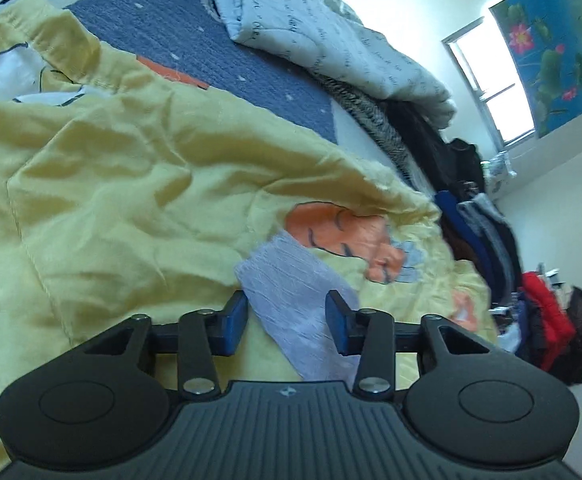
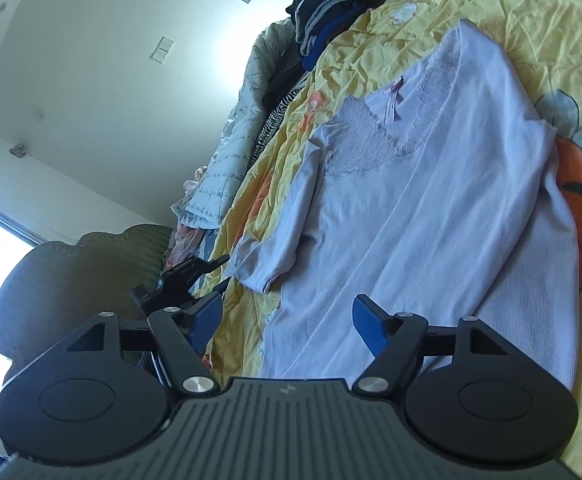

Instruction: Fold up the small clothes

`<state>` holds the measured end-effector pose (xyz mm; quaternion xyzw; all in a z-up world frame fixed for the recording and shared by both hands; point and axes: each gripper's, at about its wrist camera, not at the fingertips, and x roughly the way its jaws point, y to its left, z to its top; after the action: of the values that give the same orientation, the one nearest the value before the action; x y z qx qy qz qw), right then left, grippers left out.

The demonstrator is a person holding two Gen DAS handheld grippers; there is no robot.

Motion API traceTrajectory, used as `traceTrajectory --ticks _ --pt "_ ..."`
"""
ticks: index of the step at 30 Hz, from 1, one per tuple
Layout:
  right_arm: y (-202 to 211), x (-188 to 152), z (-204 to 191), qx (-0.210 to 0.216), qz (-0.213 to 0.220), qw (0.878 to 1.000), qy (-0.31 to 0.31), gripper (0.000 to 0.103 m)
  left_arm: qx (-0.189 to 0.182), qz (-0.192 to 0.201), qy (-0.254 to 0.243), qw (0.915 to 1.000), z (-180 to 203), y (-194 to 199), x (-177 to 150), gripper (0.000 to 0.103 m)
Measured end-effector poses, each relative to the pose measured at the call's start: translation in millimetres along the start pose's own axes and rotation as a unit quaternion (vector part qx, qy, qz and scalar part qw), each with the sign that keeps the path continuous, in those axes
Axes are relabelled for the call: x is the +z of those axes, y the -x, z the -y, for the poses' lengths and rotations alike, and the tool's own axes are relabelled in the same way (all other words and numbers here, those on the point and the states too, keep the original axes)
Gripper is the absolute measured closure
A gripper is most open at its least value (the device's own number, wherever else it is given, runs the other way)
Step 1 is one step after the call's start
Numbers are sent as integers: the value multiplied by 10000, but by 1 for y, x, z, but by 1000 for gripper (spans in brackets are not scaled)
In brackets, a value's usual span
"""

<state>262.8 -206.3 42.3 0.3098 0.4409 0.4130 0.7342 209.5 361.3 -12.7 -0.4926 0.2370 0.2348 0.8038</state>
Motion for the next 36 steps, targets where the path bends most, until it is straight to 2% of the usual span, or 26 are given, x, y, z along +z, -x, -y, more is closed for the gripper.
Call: traceTrajectory --ticks 2,6,9,12,15,18,21,23,26,28,29,31,33,36 --pt "1 -4 1 21 -10 10000 -30 32 -15 23 -118 9999 2 -2 -2 101" --pt "6 -11 3 91 35 9999 -100 32 -63 579 -888 9943 20 29 -15 102" --pt "11 -14 3 159 60 9998 -122 30 -334 826 -1267 9879 36 62 -23 102" --pt "16 -17 4 251 89 9995 -179 29 -934 1028 -1688 9758 64 101 -35 102" --pt "21 -18 12 366 205 9981 -453 26 -1707 1336 -2238 9502 108 146 -58 102" --pt "24 -19 27 533 403 9929 -979 26 -2682 1262 -2081 9321 136 185 -84 102" --pt "26 -25 33 653 451 9900 -1165 26 -3390 970 -2176 9101 156 211 -123 102" --pt "28 -29 34 645 453 9899 -1176 26 -3805 464 -2427 8912 166 217 -160 102" --pt "33 -32 41 699 515 9872 -1340 25 -3976 -306 -3139 8617 171 211 -223 102" --pt "39 -34 49 691 614 9844 -1498 22 -3831 -789 -3631 8457 168 197 -262 102" --pt "41 -35 54 649 668 9831 -1574 18 -3679 -969 -3819 8423 164 188 -277 102" --pt "46 -39 64 530 727 9810 -1720 17 -3351 -1309 -4061 8400 155 169 -299 102" --pt "47 -45 71 406 660 9812 -1769 17 -3025 -1555 -4104 8461 144 155 -310 102" --pt "47 -55 75 251 520 9830 -1743 16 -2997 -1665 -4057 8472 131 150 -310 102"
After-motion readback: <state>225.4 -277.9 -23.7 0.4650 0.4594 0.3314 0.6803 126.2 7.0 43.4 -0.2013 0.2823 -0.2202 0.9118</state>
